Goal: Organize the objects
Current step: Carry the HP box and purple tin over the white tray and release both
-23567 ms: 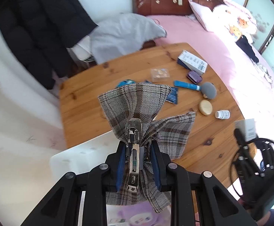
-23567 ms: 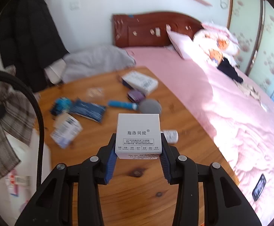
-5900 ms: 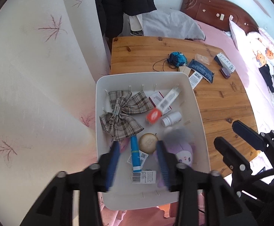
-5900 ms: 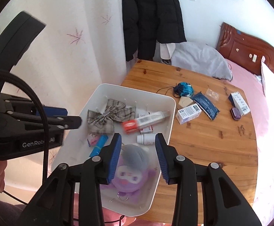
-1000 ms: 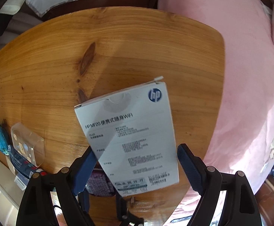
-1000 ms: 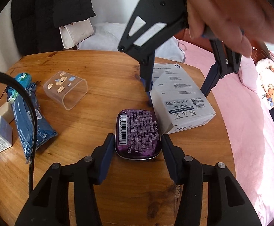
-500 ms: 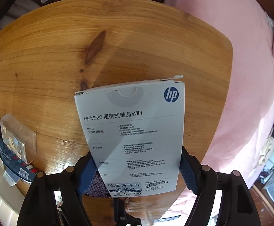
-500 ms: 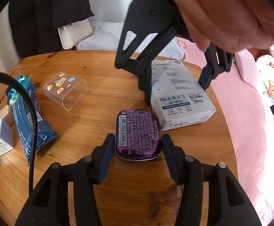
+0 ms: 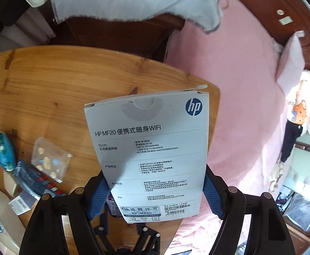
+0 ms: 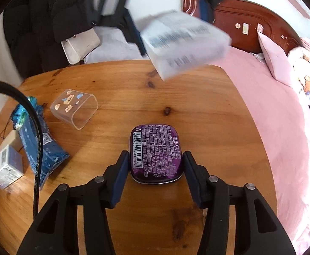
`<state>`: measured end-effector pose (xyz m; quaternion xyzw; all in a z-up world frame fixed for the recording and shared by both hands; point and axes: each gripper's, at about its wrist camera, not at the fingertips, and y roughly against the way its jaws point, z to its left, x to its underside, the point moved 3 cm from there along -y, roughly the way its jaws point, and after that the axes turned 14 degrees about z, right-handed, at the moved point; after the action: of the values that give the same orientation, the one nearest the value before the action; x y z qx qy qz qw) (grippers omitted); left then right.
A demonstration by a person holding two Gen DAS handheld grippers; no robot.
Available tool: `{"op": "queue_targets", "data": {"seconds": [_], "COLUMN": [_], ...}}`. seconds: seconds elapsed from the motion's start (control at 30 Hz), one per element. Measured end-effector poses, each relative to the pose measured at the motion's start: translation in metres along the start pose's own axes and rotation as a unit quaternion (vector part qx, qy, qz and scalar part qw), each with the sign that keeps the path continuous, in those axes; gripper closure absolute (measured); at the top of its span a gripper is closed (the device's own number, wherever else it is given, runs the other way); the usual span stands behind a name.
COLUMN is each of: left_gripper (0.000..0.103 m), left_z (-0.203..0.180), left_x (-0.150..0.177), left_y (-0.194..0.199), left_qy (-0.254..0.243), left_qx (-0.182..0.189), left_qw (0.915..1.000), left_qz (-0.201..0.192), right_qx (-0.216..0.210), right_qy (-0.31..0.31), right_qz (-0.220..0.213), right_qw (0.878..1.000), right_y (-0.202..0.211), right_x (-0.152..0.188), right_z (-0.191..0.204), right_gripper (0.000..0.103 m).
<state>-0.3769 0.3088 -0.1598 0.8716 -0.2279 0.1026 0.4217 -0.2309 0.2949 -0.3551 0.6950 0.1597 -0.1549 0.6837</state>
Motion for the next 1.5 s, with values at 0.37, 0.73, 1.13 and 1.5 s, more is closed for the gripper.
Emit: {"op": "queue_targets", "data": {"seconds": [0.37,0.73,1.13,1.5], "left_gripper": [0.025,0.025,0.025,0.025], "left_z": [0.067,0.168,0.322,0.414], "left_x": [0.090,0.223,0.344,0.394], "left_y": [0.066,0.118,0.134,0.135], "left_qy": [-0.063,-0.111,-0.116,-0.114], "left_qx": [-0.012,0.010,-0.059,-0.097], "left_qw": [0.9969,0.9891,0.9777,0.9667], "left_qz": [-0.047,-0.097,-0.165,-0.207], "right_qx": [-0.007,-0.010,-0.025,-0.037], "right_qy": [-0.010,-0.006,0.046,0.081], "right_qz": [-0.026,-0.061,-0.068,-0.063], "right_qw": [1.000,0.998,0.996,0.994], "right_y": [0.064,0.159,0.235,0.264], "right_x": [0.027,0.054,0.091,0.113], "right_z": [0.016,0.069,0.192,0.268], "right_gripper": [0.049,0.049,0.049,0.049]}}
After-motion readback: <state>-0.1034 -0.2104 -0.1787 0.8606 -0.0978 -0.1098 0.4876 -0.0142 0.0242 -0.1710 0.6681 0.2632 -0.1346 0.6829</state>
